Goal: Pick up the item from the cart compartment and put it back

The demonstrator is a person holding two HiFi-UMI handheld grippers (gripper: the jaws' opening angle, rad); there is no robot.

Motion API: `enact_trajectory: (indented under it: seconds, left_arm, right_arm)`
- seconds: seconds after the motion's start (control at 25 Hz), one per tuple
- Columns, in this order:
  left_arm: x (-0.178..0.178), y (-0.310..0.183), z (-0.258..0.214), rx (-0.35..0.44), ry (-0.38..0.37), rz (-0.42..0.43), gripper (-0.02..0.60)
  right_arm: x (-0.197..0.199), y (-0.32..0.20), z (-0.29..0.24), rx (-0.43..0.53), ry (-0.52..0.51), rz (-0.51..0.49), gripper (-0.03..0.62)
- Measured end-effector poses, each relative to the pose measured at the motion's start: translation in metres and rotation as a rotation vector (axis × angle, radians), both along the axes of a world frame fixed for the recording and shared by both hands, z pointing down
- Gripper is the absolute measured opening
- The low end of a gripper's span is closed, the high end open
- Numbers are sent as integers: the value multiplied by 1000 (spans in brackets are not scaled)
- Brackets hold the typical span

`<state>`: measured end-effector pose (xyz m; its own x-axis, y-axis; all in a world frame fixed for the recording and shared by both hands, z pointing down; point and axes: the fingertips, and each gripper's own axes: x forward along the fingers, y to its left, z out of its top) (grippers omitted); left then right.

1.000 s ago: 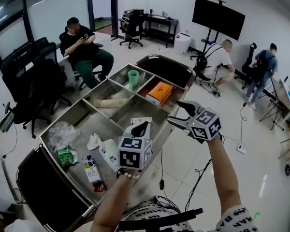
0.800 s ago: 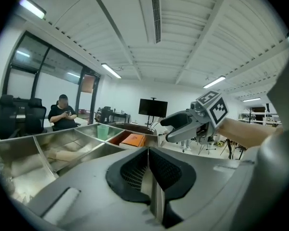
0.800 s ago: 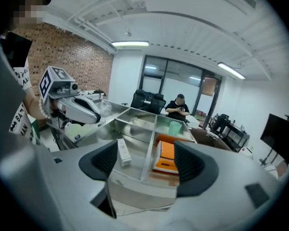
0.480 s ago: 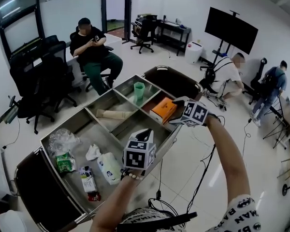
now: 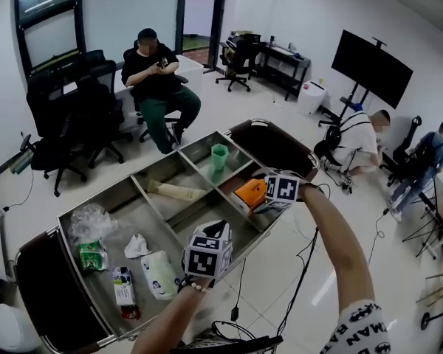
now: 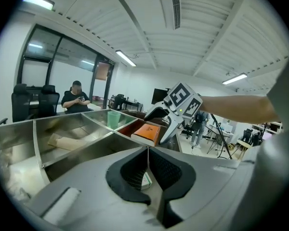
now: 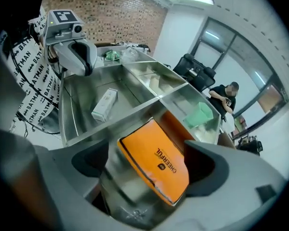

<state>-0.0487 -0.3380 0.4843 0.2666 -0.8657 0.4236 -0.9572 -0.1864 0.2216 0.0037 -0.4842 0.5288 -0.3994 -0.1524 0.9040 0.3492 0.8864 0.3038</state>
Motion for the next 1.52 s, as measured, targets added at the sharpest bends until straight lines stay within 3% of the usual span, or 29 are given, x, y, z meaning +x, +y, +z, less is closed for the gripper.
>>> enact_trajectory:
  seconds: [0.28, 0.4, 0.72, 0.88, 1.04, 1.24, 1.52]
  left_arm:
    - [-6, -5, 8, -18, 26, -42, 3]
    - [-11, -3, 10, -29, 27, -60, 3]
    - [-15, 3, 11, -14, 31, -77, 3]
    - [-15, 7, 2, 4, 38, -76, 3]
    - [-13, 7, -9, 28, 33, -65, 3]
    - [-11, 8, -18, 45, 30, -51, 3]
    - [-16, 0, -23, 73, 36, -43, 3]
  right_arm:
    - [-8, -2, 28, 15, 142, -104, 540]
    - [-15, -7, 37, 27, 161, -139, 552]
    - [-15, -13, 66, -49, 205, -148, 551]
    - [-16, -10, 68, -53, 211, -162, 513]
    - [-10, -11, 56, -29, 205, -141, 436]
    - [-15, -12, 23, -17, 44, -52, 431]
    - [-8, -14, -49, 2, -288, 211, 431]
